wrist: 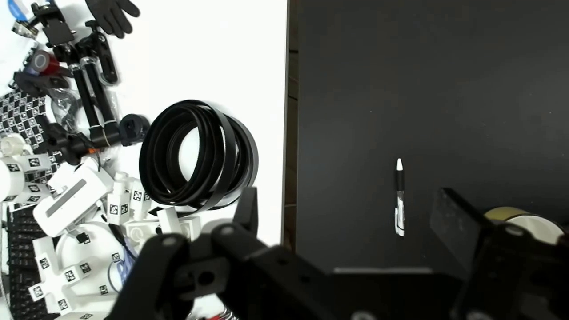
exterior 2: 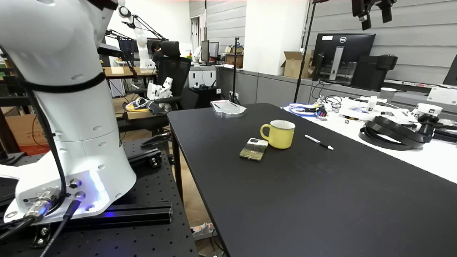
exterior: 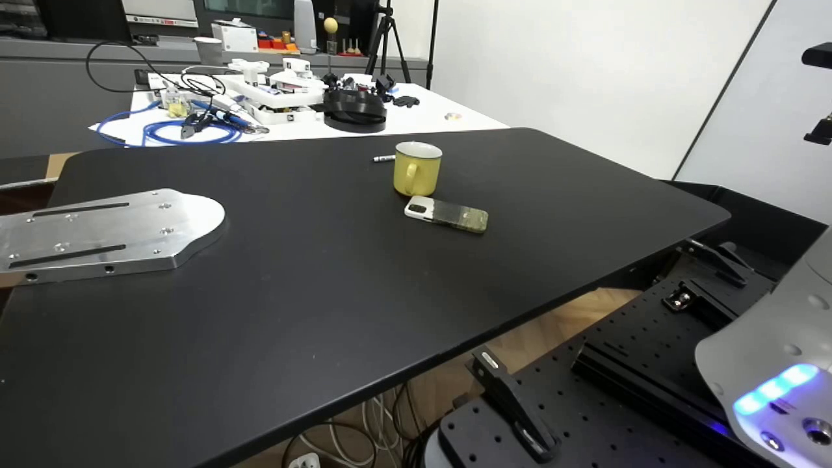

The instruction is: Put the pen in the mug

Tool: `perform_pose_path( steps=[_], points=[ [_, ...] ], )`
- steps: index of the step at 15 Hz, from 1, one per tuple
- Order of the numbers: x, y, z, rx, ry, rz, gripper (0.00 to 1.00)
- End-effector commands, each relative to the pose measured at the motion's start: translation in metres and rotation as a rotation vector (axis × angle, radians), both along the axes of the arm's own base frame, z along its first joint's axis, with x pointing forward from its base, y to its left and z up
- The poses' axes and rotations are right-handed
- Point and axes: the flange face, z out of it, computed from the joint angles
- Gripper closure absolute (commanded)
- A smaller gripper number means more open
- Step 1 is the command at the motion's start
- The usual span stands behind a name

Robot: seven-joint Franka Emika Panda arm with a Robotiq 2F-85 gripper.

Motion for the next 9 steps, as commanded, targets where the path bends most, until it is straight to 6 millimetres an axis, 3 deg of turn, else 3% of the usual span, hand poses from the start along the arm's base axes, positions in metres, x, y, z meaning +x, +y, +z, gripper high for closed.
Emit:
perform_pose_path(
  steps=[1,9],
  points=[
    [0.002,0.003,-0.039,0.043,0.017,0.035,0.0],
    [0.002,0.002,-0.203,0.231,0.061,0.134,0.0]
  ],
)
